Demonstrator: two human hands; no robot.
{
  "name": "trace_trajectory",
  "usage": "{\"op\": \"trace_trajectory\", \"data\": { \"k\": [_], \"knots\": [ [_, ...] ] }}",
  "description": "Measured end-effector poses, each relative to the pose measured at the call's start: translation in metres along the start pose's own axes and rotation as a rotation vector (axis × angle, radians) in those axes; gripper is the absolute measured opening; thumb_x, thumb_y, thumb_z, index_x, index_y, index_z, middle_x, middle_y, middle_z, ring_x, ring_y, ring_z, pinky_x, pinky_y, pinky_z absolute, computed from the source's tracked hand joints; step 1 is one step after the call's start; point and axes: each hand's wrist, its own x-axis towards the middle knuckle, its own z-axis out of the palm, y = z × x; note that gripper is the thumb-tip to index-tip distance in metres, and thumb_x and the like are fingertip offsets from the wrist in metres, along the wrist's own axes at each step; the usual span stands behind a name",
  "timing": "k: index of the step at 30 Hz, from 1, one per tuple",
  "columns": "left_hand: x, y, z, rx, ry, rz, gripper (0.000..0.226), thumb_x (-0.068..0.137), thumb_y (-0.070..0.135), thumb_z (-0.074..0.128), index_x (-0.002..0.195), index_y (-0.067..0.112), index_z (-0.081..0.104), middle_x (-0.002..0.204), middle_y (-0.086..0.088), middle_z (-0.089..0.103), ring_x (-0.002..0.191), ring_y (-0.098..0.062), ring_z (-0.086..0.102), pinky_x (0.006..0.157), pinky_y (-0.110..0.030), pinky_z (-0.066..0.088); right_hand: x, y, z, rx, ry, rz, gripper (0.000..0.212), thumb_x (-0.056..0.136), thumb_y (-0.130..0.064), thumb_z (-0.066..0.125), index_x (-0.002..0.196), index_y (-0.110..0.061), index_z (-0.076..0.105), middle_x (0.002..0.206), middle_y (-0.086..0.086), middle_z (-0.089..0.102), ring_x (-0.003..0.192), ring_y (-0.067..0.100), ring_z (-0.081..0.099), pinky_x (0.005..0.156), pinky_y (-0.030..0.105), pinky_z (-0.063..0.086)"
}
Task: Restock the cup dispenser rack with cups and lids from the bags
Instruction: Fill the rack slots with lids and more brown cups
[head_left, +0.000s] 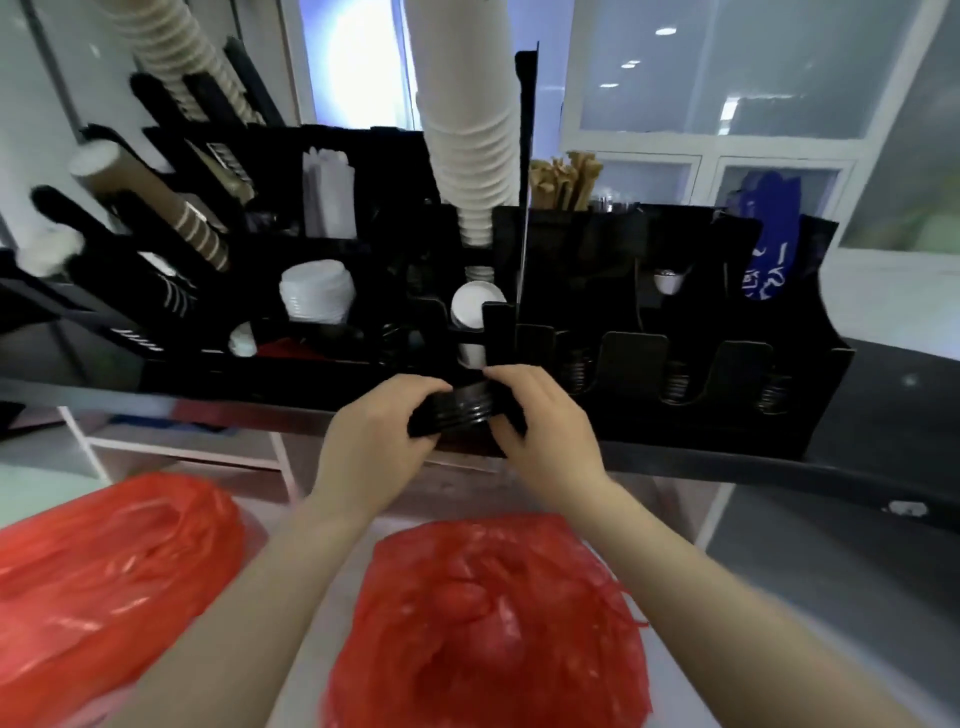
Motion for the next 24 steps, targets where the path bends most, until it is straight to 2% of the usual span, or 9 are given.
{"op": "trace_trajectory", "data": {
  "k": [2, 6, 10, 13, 17, 21, 24],
  "knots": [
    [-0.005, -0.028, -0.016, 0.021, 0.034, -0.079, 0.045, 0.063, -0.004, 0.074, 0.103, 0.016, 0.070, 0.102, 0.001, 0.070, 0.094, -0.011, 0.060, 0.079, -0.010, 0.035, 0.001, 0.001, 0.023, -0.110, -0.057, -0.005, 0.040, 0.084, -0.017, 0.068, 0.123, -0.013, 0.059, 0.121, 0.003, 0.060, 0.110, 0.020, 0.054, 0.088, 0.029, 0.046],
    [-0.006, -0.075, -0.042, 0.048, 0.097, -0.141, 0.042, 0.065, -0.002, 0.072, 0.103, 0.016, 0.069, 0.100, -0.001, 0.070, 0.094, -0.010, 0.054, 0.075, -0.010, 0.032, -0.008, 0.022, 0.055, -0.283, -0.189, 0.067, 0.036, 0.086, -0.017, 0.066, 0.121, -0.011, 0.063, 0.118, 0.005, 0.061, 0.109, 0.027, 0.056, 0.090, 0.039, 0.048],
    [0.009, -0.111, -0.050, 0.089, 0.095, -0.149, 0.037, 0.070, 0.003, 0.071, 0.105, 0.015, 0.068, 0.103, -0.003, 0.069, 0.095, -0.019, 0.060, 0.075, -0.015, 0.032, -0.021, 0.032, 0.071, -0.420, -0.162, 0.113, 0.036, 0.083, -0.016, 0.071, 0.118, -0.008, 0.066, 0.116, 0.010, 0.065, 0.107, 0.032, 0.061, 0.091, 0.046, 0.049],
    [0.027, -0.127, -0.047, 0.105, 0.094, -0.130, 0.039, 0.072, 0.004, 0.069, 0.110, 0.014, 0.067, 0.106, -0.005, 0.067, 0.098, -0.023, 0.059, 0.077, -0.018, 0.034, -0.026, 0.033, 0.075, -0.466, -0.106, 0.071, 0.039, 0.081, -0.012, 0.073, 0.119, -0.006, 0.066, 0.118, 0.012, 0.066, 0.109, 0.033, 0.063, 0.093, 0.048, 0.050],
    [0.060, -0.136, -0.035, 0.116, 0.089, -0.074, 0.039, 0.078, 0.007, 0.066, 0.116, 0.014, 0.065, 0.108, -0.008, 0.066, 0.101, -0.029, 0.059, 0.079, -0.029, 0.041, -0.033, 0.029, 0.081, -0.489, -0.080, 0.108, 0.044, 0.083, -0.009, 0.068, 0.126, -0.005, 0.061, 0.128, 0.013, 0.062, 0.120, 0.032, 0.057, 0.102, 0.048, 0.042],
    [0.087, -0.134, -0.018, 0.139, 0.060, -0.021, 0.036, 0.082, 0.009, 0.063, 0.118, 0.015, 0.063, 0.108, -0.009, 0.065, 0.101, -0.030, 0.058, 0.071, -0.035, 0.043, -0.033, 0.020, 0.088, -0.464, -0.062, 0.216, 0.046, 0.083, -0.007, 0.065, 0.129, -0.007, 0.059, 0.132, 0.012, 0.059, 0.127, 0.030, 0.052, 0.110, 0.046, 0.033],
    [0.105, -0.134, -0.004, 0.193, 0.017, 0.044, 0.029, 0.084, 0.009, 0.060, 0.112, 0.015, 0.065, 0.102, -0.007, 0.064, 0.096, -0.028, 0.058, 0.064, -0.031, 0.036, -0.034, 0.018, 0.089, -0.460, -0.095, 0.271, 0.049, 0.085, -0.010, 0.062, 0.134, -0.010, 0.055, 0.138, 0.009, 0.054, 0.133, 0.026, 0.045, 0.115, 0.043, 0.024]
  ]
}}
